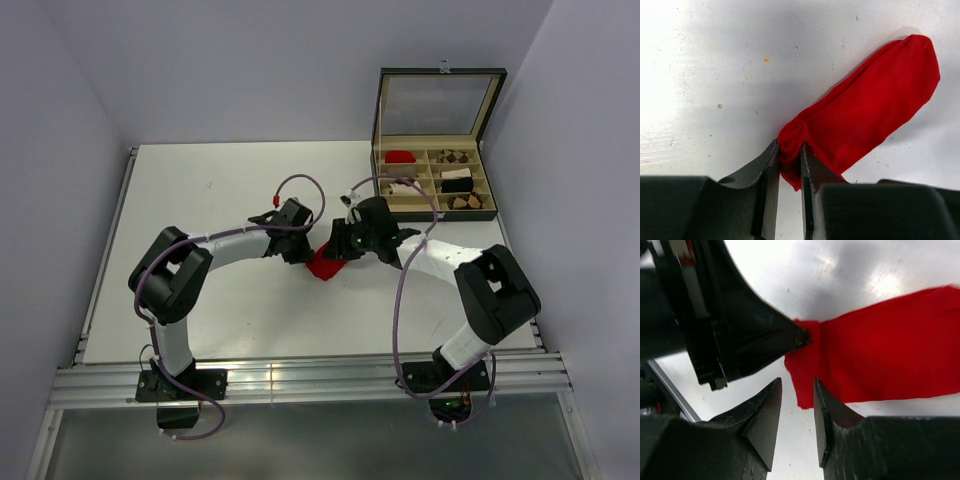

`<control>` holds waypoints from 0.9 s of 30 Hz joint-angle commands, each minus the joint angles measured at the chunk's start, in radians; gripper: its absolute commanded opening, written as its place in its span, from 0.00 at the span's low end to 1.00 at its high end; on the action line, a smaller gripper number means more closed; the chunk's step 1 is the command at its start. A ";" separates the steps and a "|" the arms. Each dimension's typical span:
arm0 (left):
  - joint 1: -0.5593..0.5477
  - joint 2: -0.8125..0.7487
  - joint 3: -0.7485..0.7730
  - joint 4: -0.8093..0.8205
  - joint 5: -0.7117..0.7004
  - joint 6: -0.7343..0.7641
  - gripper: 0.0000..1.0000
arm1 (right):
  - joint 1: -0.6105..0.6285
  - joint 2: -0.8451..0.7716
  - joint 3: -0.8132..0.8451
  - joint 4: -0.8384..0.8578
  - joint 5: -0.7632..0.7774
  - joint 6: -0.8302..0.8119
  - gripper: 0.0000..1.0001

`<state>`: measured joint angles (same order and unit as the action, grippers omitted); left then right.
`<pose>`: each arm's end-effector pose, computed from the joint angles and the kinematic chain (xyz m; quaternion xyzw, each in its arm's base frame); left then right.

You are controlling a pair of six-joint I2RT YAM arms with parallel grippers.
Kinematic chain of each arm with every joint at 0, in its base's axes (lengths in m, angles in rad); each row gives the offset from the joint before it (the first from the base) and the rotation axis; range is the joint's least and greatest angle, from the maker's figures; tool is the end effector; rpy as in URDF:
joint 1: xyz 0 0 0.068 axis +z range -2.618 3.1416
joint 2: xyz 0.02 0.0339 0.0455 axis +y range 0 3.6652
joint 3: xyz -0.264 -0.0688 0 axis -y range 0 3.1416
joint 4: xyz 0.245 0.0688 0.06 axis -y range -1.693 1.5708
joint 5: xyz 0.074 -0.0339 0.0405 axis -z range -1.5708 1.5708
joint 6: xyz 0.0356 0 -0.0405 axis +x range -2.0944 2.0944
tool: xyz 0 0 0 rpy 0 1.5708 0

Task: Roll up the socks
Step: Roll the sock at the center of the board.

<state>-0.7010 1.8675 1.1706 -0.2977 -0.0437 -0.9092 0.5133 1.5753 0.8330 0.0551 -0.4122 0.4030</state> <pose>0.2939 -0.2460 0.1628 -0.1058 0.9527 -0.1903 0.2120 0.2759 0.1719 0.1885 -0.1361 0.8787 0.3510 0.2935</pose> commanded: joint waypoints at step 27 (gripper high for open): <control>-0.005 -0.154 -0.153 0.160 0.004 -0.149 0.66 | -0.099 0.222 -0.078 -0.092 0.001 0.099 0.00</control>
<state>-0.7029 1.7679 1.0401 -0.2115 -0.0544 -1.0126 0.4335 1.7325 0.7792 0.0849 -0.4789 0.5198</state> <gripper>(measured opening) 0.653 0.009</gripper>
